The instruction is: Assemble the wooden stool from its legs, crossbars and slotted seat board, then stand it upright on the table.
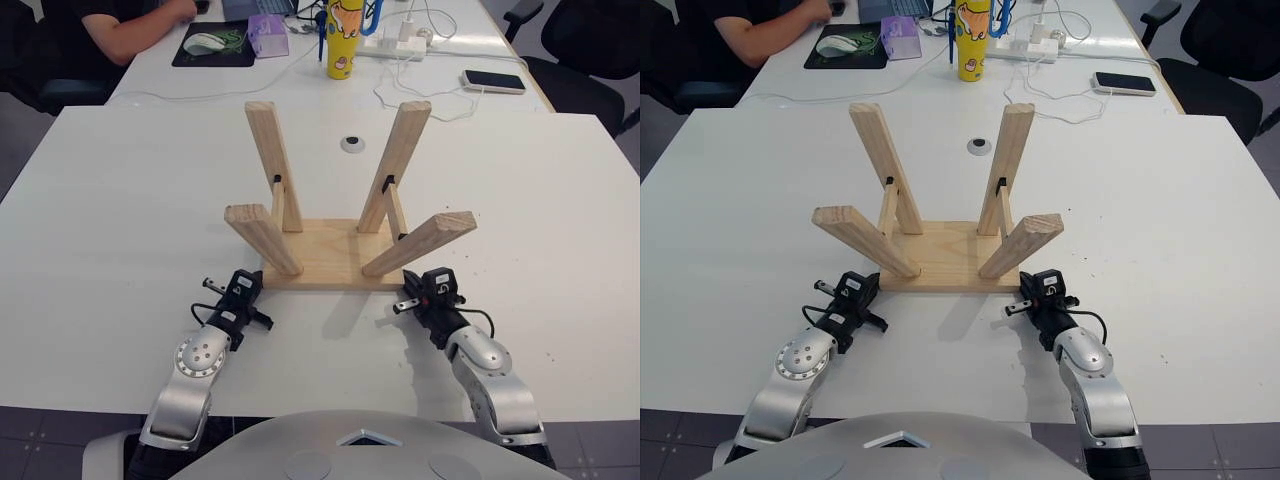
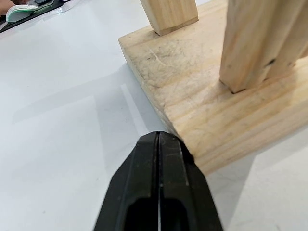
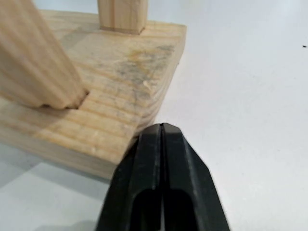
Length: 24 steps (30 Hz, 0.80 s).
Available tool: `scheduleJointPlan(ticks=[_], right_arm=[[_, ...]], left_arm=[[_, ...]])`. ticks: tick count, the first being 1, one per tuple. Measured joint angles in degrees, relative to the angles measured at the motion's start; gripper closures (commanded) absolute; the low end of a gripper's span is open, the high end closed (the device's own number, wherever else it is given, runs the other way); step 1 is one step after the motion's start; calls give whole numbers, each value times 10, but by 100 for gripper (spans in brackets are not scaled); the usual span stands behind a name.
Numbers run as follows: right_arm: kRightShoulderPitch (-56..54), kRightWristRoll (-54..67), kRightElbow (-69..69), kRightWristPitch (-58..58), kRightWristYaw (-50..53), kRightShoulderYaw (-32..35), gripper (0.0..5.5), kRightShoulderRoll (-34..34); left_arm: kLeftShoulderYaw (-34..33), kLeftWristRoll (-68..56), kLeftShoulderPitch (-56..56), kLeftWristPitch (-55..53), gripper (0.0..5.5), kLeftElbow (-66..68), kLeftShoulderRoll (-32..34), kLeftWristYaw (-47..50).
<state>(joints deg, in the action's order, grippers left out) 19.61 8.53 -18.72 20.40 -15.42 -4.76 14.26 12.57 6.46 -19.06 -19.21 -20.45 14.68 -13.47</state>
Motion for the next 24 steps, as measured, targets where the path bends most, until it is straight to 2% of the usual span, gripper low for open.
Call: scheduleJointPlan(ticks=[24], right_arm=[[-46, 37, -115, 199, 5, 56, 548, 5]], left_arm=[[0, -20, 58, -72, 550, -100, -2, -3]])
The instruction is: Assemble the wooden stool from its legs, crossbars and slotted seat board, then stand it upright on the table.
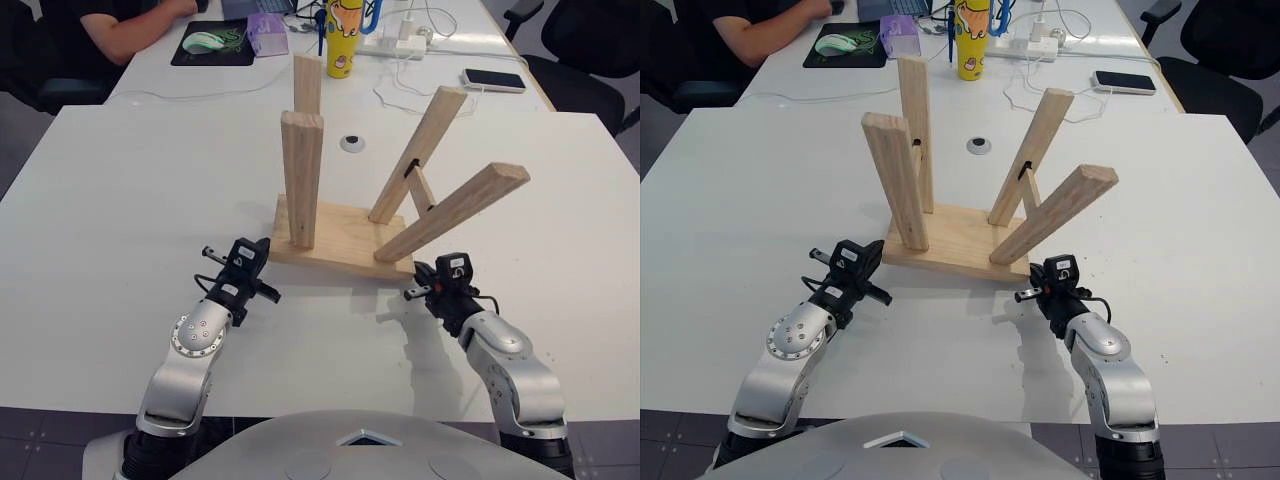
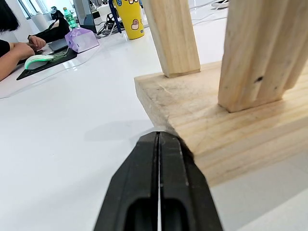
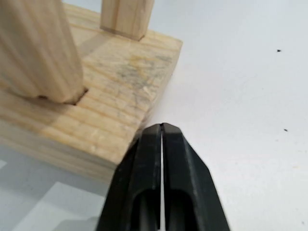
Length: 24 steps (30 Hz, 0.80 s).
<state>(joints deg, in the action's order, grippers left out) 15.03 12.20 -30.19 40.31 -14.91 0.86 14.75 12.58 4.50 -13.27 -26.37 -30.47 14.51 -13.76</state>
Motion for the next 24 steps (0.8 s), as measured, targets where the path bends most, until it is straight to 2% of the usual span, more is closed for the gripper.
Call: scheduleJointPlan(ticks=[7, 24], right_arm=[[-43, 8, -52, 31, 0, 22, 548, -2], [-112, 25, -55, 61, 10, 51, 548, -34]], left_arm=[[-7, 0, 1, -20, 550, -3, 0, 0], [-48, -37, 57, -59, 550, -33, -22, 0]])
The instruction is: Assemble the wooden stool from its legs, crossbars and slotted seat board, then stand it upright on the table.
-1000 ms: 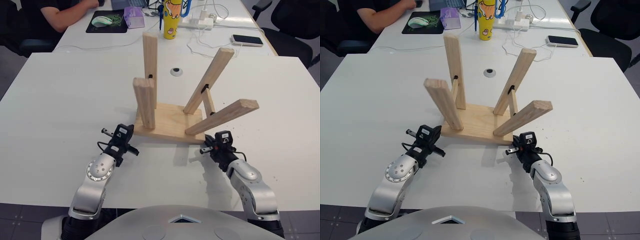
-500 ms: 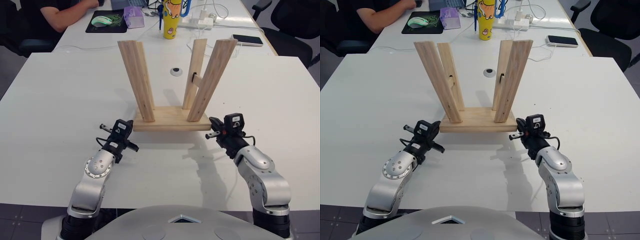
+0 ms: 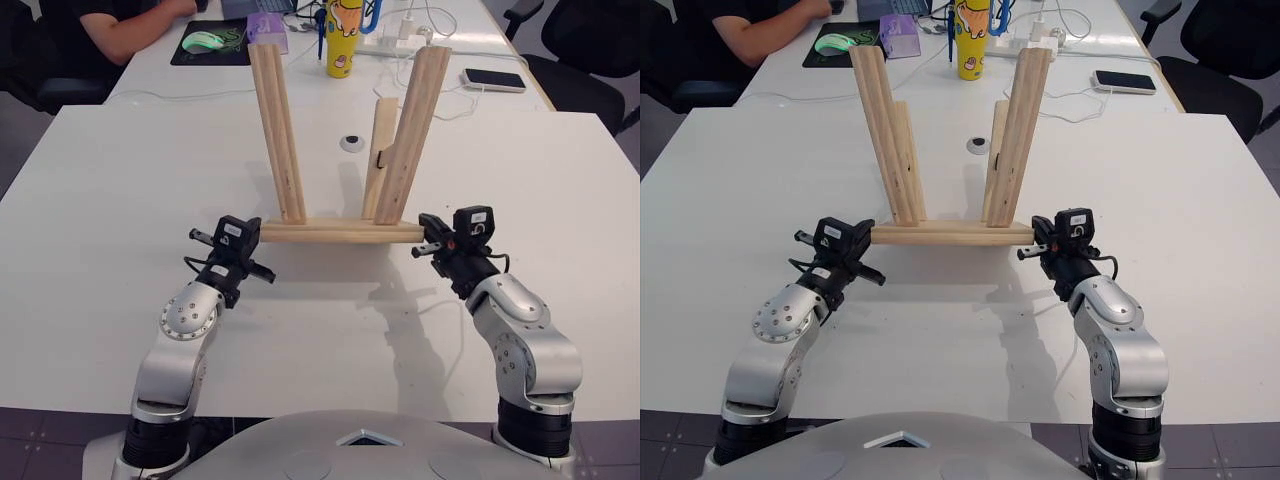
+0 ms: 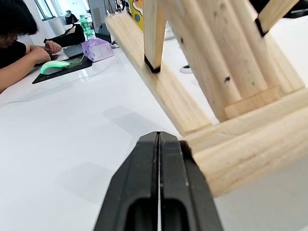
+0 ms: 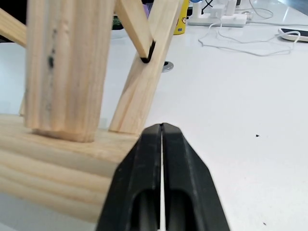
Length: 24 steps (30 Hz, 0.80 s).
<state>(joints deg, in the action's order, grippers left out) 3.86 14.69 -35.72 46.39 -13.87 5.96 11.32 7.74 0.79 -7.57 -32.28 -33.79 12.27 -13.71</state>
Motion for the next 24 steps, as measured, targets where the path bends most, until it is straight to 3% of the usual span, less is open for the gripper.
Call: scheduleJointPlan(ticks=[10, 15, 18, 22, 24], right_arm=[[-60, -1, 46, -28, 8, 11, 548, -29], [-75, -31, 121, -172, 14, -2, 529, -43], [-98, -19, 164, -235, -16, 32, 490, -14], [-100, 107, 265, -239, -193, 135, 427, 100], [-99, 133, 315, -238, -273, 148, 397, 150]], left_arm=[[-23, -5, 59, -6, 550, 19, -9, 5], [-27, 19, 78, 82, 530, 72, -10, 28], [-82, -14, 71, 148, 491, 72, 7, 6], [-234, -136, 35, 209, 430, 107, 102, -116], [-269, -190, 30, 216, 402, 131, 132, -177]])
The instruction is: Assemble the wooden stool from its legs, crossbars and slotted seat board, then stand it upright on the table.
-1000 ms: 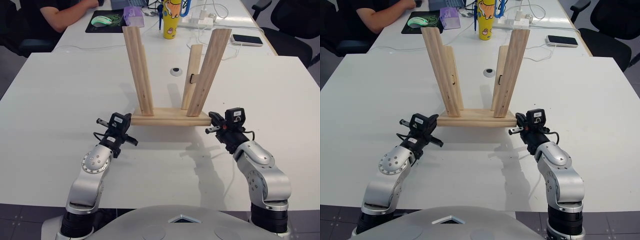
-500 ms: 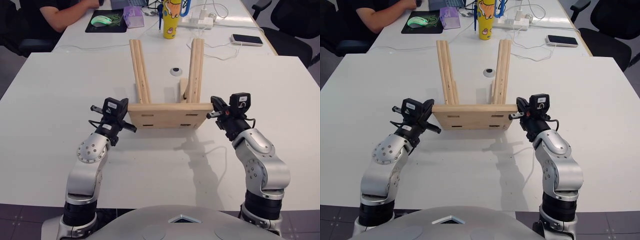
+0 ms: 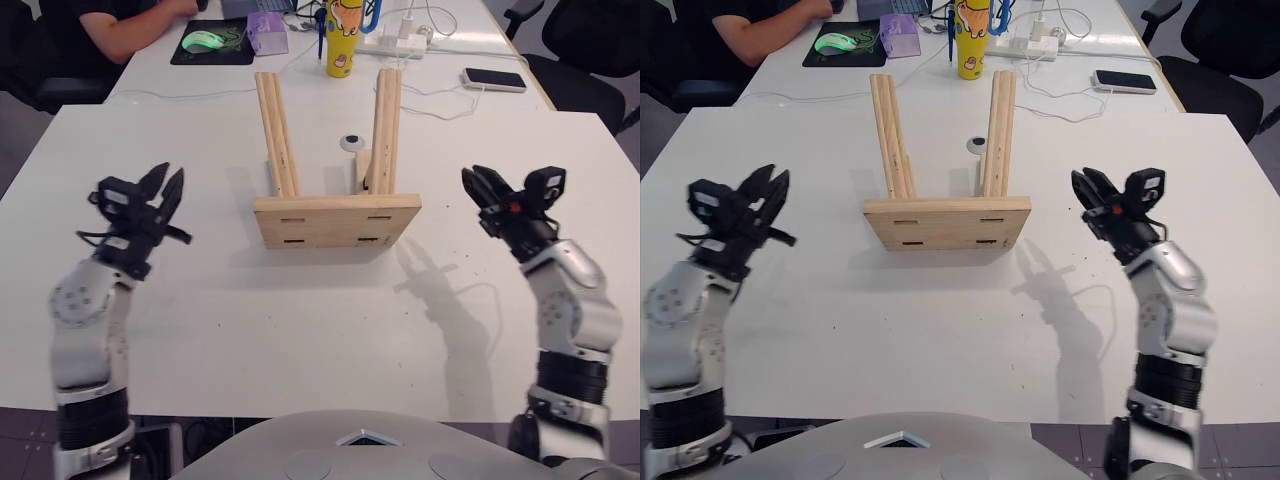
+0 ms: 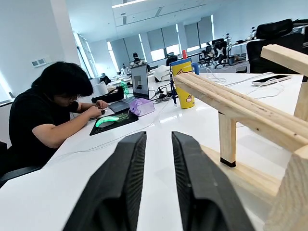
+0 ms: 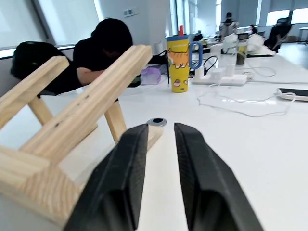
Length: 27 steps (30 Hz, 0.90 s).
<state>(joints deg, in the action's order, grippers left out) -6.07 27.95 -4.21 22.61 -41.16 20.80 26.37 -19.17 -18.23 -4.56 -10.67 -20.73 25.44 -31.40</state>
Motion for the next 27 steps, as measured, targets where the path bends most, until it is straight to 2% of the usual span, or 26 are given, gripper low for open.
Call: scheduleJointPlan(ticks=[3, 5, 9, 14, 18, 27], right_arm=[[-6, 19, 99, 4, -140, -5, 346, 72], [-26, 15, 164, -5, -222, -37, 316, 112], [-74, -28, 240, -57, -306, -112, 259, 121], [-131, -69, 329, -117, -349, -167, 259, 105], [-198, -97, 418, -171, -357, -186, 259, 82], [-272, -136, 499, -218, -416, -234, 259, 52]], left_arm=[[-15, -78, 1, -13, 352, 57, 49, -118], [-11, -112, 11, -37, 323, 111, 87, -196], [47, -108, 65, -46, 269, 200, 124, -291], [127, -62, 143, -13, 269, 318, 129, -363], [175, -20, 213, 37, 269, 401, 114, -394], [234, 28, 290, 106, 269, 503, 87, -448]])
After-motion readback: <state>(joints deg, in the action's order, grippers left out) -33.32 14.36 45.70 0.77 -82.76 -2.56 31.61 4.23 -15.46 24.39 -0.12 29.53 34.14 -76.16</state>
